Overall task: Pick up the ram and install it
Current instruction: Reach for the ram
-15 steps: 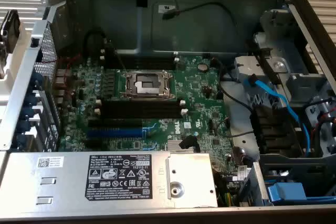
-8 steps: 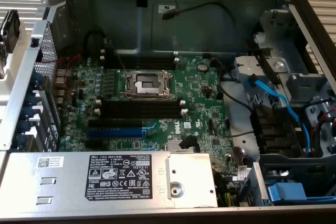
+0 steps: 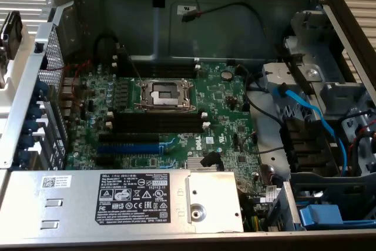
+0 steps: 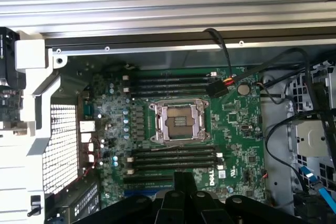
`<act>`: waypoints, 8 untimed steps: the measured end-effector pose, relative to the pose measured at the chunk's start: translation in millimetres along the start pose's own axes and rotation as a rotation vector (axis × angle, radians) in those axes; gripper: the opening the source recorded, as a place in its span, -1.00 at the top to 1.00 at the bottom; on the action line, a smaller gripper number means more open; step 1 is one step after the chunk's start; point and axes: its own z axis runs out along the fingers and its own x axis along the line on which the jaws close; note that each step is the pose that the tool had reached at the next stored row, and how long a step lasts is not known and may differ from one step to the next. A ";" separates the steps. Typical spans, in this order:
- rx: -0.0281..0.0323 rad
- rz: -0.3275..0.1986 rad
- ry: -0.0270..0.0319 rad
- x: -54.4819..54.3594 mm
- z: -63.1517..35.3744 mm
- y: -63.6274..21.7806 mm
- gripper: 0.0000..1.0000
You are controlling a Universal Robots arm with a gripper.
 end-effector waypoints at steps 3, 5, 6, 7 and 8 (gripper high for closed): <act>0.0024 0.000 -0.0002 2.9 -6.7 1.9 0.80; 0.0036 0.000 -0.0003 8.3 -11.3 3.4 0.80; 0.0043 0.000 -0.0004 11.2 -13.5 4.1 0.80; 0.0048 0.000 -0.0005 14.1 -15.6 4.6 0.80; 0.0053 0.000 -0.0006 17.2 -17.3 5.1 0.80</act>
